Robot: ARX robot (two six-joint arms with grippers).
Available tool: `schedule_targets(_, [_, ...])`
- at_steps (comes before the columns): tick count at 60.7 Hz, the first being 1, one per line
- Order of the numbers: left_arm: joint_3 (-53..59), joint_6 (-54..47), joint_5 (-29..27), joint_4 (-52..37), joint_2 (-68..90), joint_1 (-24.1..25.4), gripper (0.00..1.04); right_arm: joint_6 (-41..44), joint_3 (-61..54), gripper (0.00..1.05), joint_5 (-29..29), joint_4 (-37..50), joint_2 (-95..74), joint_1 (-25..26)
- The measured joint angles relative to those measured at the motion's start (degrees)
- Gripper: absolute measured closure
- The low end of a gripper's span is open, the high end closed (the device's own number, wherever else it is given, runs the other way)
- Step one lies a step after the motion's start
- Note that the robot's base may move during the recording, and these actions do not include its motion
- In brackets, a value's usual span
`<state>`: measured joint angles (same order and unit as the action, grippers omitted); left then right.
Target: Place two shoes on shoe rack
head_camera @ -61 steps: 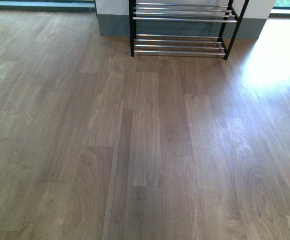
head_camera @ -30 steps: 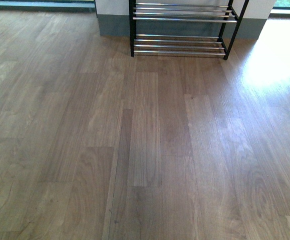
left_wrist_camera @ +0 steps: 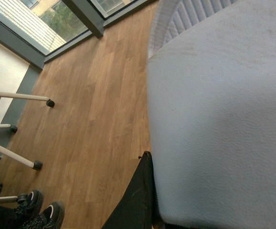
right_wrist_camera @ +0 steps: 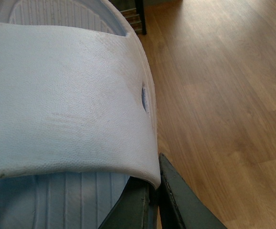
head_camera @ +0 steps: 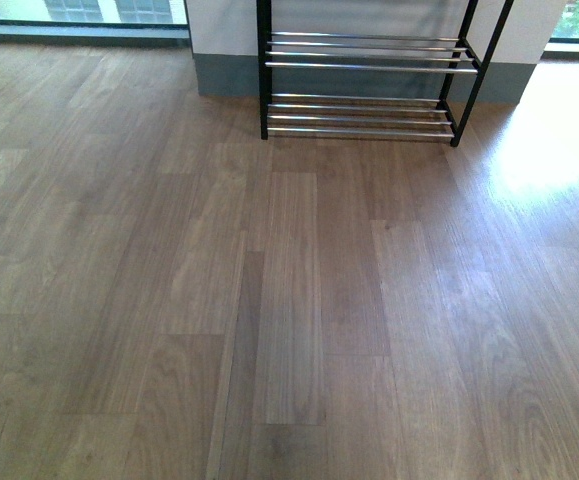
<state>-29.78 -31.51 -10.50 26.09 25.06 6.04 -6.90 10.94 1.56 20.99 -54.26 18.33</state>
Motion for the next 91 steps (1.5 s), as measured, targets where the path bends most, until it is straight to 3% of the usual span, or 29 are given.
schedule_targets(91, [-0.1,0.2,0.0,0.1,0.1,0.0,1.03,0.0,0.0,1.03,0.2,0.0,0.0,-0.1])
